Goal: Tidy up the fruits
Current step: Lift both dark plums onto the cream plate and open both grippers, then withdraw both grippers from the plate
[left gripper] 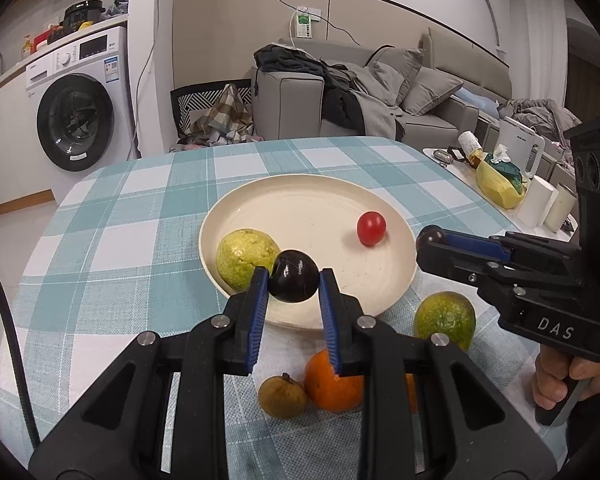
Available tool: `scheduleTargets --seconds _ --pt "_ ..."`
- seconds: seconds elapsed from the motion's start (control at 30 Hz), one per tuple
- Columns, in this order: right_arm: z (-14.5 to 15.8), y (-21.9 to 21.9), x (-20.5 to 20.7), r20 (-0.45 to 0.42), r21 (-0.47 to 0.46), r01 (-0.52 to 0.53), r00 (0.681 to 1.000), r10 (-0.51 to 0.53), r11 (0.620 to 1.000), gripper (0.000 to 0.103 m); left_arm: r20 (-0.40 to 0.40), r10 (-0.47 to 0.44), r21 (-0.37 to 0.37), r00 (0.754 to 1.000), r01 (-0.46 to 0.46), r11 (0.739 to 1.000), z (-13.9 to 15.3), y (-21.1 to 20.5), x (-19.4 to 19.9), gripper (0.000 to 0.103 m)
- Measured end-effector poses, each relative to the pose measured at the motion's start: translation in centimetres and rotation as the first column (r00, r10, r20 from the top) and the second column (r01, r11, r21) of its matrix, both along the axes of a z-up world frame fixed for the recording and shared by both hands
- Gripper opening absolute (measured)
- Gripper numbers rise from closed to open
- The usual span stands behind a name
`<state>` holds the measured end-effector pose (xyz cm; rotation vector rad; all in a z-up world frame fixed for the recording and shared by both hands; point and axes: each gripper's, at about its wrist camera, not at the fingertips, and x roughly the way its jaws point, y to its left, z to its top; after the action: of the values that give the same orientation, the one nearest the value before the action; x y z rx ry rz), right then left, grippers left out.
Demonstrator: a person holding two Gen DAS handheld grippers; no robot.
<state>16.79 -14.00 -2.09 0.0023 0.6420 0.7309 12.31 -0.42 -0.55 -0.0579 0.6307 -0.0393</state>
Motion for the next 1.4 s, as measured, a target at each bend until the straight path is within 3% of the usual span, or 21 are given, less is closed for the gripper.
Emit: scheduleTargets --seconds 0.87,0.97,1.03,1.13,1.2,1.37,1.4 --pt "-1.2 0.7 2.6 -0.091 -0.022 0.007 0.996 -0.009 1.000 0.027 -0.051 -0.001 0.015 0.999 0.002 1.000 -1.6 -1.3 2.3 0.023" --pt "-1.2 0.5 2.6 -0.093 -0.014 0.010 0.996 -0.011 1.000 0.030 -0.049 0.000 0.018 0.999 0.001 1.000 -1.6 -1.3 2.3 0.023" --pt "-1.1 0.6 2.7 -0.090 -0.012 0.008 0.996 -0.009 1.000 0.040 -0.041 -0.004 0.023 0.999 0.005 1.000 -1.6 -1.3 2.2 0.023" --pt "-1.0 0.6 2.4 -0.071 -0.010 0.012 0.997 -0.013 1.000 0.041 -0.045 -0.007 0.035 0.999 0.009 0.999 -1.7 -1.4 2.0 0.025" --pt "-0.9 0.6 2.1 -0.056 -0.025 0.017 0.998 -0.019 1.000 0.047 -0.056 -0.002 0.044 0.998 0.005 0.999 -1.8 -1.3 1.8 0.035" --pt "0.0 0.1 1.3 -0.036 -0.031 0.019 0.999 -0.020 0.999 0.053 -0.015 0.017 0.020 1.000 -0.016 1.000 -0.5 -0.4 0.2 0.079" --pt "0.2 -0.1 1.2 -0.033 -0.026 0.022 0.999 -0.023 0.999 0.061 0.000 0.022 0.008 1.000 -0.022 1.000 -0.1 -0.1 -0.3 0.083"
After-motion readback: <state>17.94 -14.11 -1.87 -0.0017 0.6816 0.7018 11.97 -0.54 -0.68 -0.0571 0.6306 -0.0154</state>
